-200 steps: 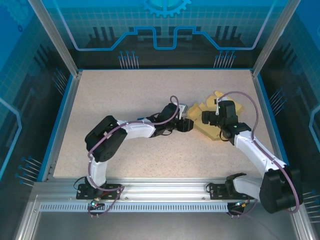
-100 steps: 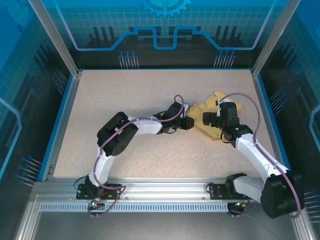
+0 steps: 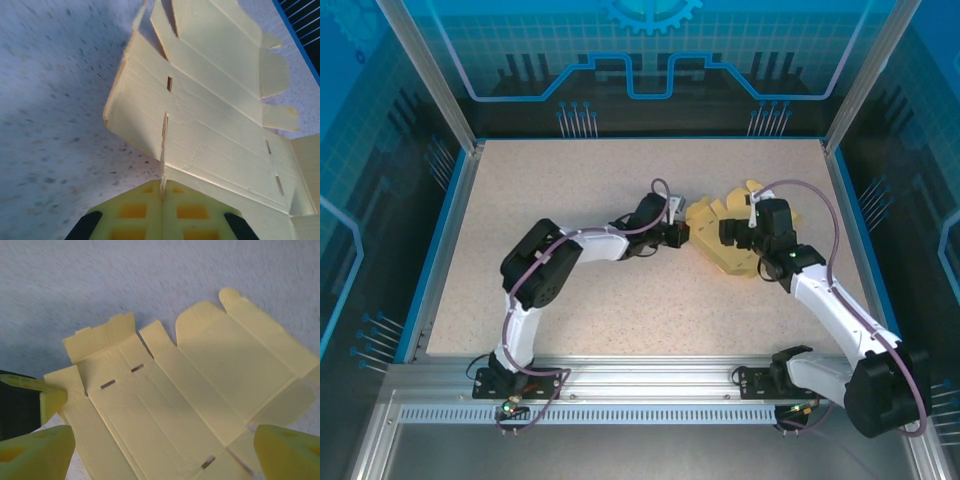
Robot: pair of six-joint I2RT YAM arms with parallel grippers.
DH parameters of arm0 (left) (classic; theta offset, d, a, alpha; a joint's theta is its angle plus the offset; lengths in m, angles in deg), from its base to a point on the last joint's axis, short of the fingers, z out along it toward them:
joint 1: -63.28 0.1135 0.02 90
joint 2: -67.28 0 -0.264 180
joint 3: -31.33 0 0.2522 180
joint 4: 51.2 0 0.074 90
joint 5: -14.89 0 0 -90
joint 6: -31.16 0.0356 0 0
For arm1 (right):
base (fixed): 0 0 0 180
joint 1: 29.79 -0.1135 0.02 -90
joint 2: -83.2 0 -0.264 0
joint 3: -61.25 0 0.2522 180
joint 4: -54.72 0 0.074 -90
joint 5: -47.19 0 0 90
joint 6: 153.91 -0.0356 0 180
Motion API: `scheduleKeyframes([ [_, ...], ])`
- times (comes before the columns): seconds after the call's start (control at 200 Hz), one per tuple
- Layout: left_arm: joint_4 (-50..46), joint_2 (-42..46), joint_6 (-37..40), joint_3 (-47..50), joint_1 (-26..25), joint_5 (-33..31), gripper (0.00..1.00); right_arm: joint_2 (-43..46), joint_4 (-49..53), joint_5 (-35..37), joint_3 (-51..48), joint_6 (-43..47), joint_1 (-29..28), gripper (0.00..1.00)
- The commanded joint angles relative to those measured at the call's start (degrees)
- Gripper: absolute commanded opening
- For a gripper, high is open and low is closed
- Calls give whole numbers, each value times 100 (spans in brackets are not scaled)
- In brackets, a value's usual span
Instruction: Fold the paper box
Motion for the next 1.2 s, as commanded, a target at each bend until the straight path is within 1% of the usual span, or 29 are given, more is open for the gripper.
scheduleKeyframes([
  [0.0, -99, 1005, 937, 129, 225, 322, 0, -84, 3, -130, 762, 598, -297, 93],
  [0.065, -323, 1439, 1448, 240, 292, 285, 0, -158, 60, -91, 1067, 1050, -447, 92],
  [0.14, -719, 1948, 2086, 281, 313, 53, 0, -220, 60, -139, 1382, 1482, -536, 92],
  [0.315, -1474, 2864, 3372, 243, 321, -591, 0, -354, -82, -874, 1952, 2568, -596, 90],
  [0.365, -1651, 3064, 3643, 184, 317, -748, 0, -390, -32, -1105, 2106, 3047, -667, 87],
  [0.5, -2252, 3462, 4227, -100, 321, -975, 0, -377, 301, -1397, 2399, 4197, -988, 86],
  [0.6, -2563, 3619, 4389, -295, 317, -1170, 0, -357, 610, -1466, 2531, 4754, -1222, 86],
  [0.66, -2708, 3697, 4424, -378, 322, -1213, 0, -349, 796, -1497, 2613, 4833, -1333, 86],
  [0.73, -2815, 3789, 4438, -436, 321, -1249, 0, -319, 1064, -1712, 2665, 4901, -1459, 86],
  [0.795, -2890, 3873, 4437, -468, 322, -1253, 0, -267, 1096, -1642, 2595, 4980, -1664, 86],
  [0.931, -2946, 4028, 4413, -457, 322, -1213, 0, -156, 692, -1016, 2191, 5438, -2082, 88],
  [1.076, -2983, 4098, 4385, -473, 321, -1164, 0, -142, 532, -980, 2101, 5527, -2262, 92],
  [1.191, -3033, 4118, 4377, -500, 322, -1116, 0, -201, 21, -575, 1946, 5596, -2388, 92],
])
